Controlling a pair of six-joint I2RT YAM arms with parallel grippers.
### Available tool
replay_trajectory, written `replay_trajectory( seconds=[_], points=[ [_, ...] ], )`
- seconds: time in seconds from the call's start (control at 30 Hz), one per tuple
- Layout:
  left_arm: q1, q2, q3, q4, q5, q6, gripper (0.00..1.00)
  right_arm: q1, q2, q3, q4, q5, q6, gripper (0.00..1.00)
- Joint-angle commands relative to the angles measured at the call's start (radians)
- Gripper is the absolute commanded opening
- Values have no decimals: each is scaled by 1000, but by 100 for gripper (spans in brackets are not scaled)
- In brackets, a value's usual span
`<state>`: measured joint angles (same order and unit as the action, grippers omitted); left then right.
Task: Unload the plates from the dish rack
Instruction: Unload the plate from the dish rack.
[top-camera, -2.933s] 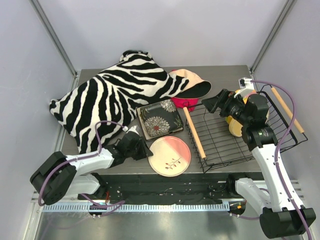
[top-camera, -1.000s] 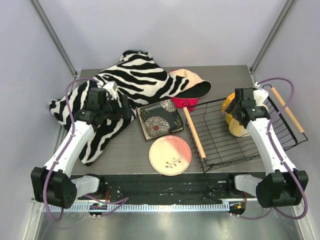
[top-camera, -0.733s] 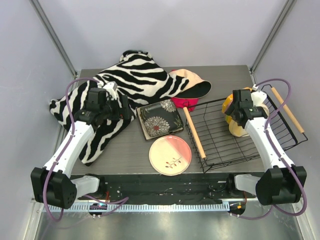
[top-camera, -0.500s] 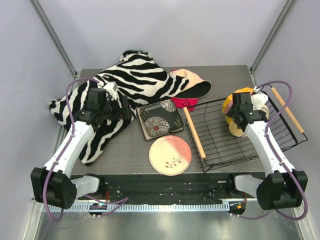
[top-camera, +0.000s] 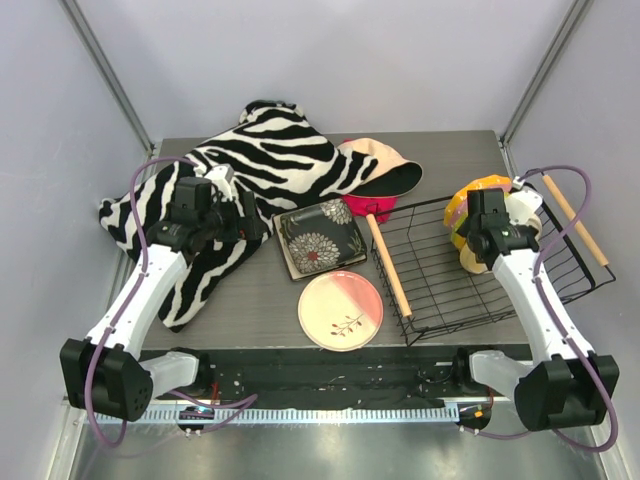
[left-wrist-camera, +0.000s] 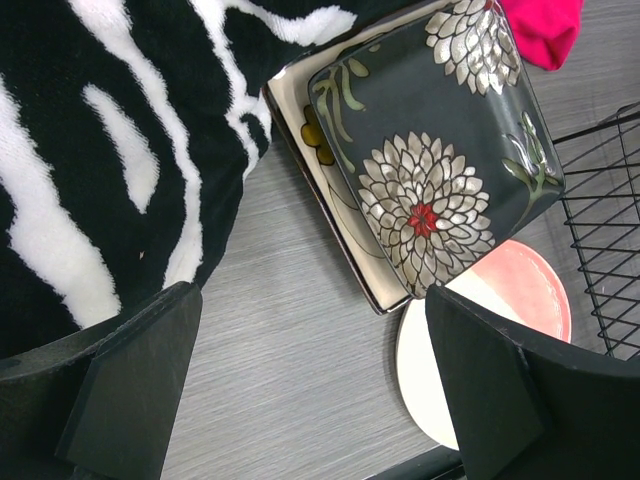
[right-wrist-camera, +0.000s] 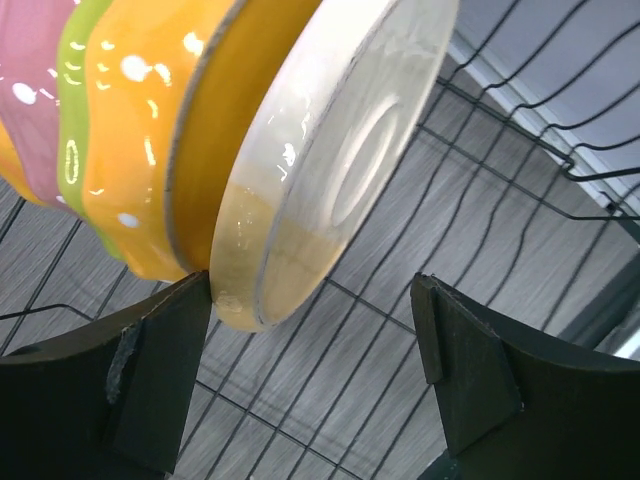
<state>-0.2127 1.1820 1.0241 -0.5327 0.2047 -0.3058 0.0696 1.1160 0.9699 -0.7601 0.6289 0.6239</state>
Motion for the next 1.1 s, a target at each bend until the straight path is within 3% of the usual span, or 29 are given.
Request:
replay_trajectory(
  seconds=[0.0, 0.2, 0.4, 0.77, 1.07],
  points=[
    [6, -22, -6, 13, 27, 7, 100, -14, -82, -5, -68, 130, 37, 87],
    [6, -24, -9, 16, 47, 2, 100, -13, -110, -49, -85, 153, 46, 87],
    [4, -28, -10, 17, 50, 2, 100, -42, -85, -108, 13, 146, 40, 83],
    [4, -30, -12, 16, 41, 5, 100, -51, -62, -82, 82, 160, 48, 70],
    [6, -27, -12, 16, 45, 2, 100, -50, -111, -120, 150, 222, 51, 53]
  ],
)
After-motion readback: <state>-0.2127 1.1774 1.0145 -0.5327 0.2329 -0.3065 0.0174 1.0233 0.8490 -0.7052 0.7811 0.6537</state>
